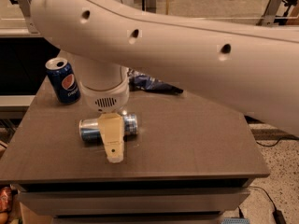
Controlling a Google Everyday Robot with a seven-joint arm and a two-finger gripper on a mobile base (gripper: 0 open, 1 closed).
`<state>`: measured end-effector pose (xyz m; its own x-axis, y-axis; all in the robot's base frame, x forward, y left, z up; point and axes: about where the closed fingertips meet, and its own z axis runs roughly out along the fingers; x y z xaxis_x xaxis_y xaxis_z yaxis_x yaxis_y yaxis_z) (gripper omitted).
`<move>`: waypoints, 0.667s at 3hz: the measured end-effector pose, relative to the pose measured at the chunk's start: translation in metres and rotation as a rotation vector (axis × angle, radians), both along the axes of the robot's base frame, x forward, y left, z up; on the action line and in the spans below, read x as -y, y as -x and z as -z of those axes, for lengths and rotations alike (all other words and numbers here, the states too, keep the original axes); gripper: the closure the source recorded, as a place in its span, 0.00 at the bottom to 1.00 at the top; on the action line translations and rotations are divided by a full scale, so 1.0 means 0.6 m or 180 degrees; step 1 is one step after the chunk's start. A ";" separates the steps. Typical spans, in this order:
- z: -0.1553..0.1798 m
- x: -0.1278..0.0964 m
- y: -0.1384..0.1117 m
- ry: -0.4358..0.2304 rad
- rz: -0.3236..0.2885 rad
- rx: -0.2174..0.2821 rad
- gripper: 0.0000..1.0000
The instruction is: Place redbull can upright
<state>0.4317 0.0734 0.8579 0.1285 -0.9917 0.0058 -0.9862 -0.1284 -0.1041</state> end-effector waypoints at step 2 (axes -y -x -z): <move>0.024 -0.011 -0.001 -0.0122 0.0040 -0.0127 0.00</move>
Offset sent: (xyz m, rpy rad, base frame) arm 0.0016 0.0092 -0.0248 0.0465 0.0735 -0.0177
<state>0.4322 0.0799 0.8438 0.1155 -0.9926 -0.0370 -0.9912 -0.1128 -0.0692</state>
